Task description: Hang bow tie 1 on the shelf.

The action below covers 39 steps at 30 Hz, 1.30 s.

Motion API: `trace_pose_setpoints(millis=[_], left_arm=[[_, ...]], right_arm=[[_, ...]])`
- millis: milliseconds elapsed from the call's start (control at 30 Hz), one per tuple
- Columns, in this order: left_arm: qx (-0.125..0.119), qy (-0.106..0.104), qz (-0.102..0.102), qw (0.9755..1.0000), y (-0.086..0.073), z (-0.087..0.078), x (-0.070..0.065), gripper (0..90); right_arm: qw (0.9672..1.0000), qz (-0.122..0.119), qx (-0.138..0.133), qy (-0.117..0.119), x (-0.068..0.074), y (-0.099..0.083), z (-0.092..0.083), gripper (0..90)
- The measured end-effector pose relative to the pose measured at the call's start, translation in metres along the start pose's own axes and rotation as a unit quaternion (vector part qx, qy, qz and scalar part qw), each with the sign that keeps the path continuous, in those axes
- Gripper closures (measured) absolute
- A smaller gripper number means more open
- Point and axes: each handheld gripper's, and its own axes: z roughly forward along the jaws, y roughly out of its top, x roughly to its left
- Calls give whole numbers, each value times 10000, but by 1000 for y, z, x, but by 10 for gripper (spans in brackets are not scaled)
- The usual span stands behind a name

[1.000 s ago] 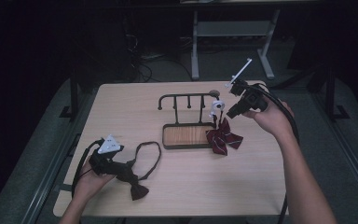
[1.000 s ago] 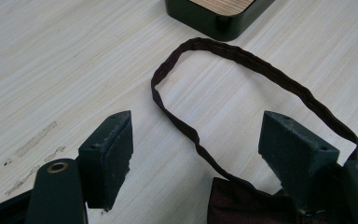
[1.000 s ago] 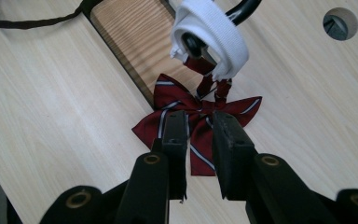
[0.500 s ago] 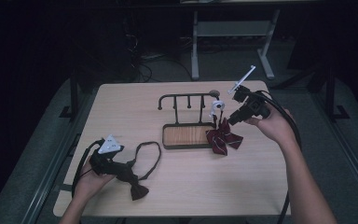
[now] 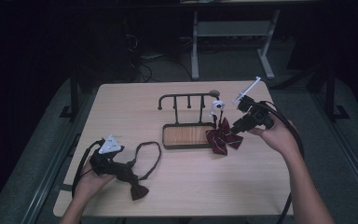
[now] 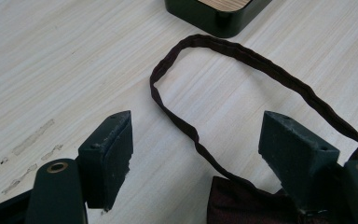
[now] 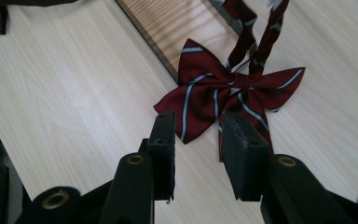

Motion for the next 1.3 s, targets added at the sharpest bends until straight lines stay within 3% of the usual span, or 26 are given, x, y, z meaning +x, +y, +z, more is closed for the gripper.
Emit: trace_pose_setpoints(millis=[467,1300], left_arm=[[56,-23,-1,10000,0,1,0,264],[35,-38,-7,10000,-2,3,2,257]], right_arm=[[9997,98,-161,129,6,-25,15,557],[9990,205,-229,328,14,-57,38,511]])
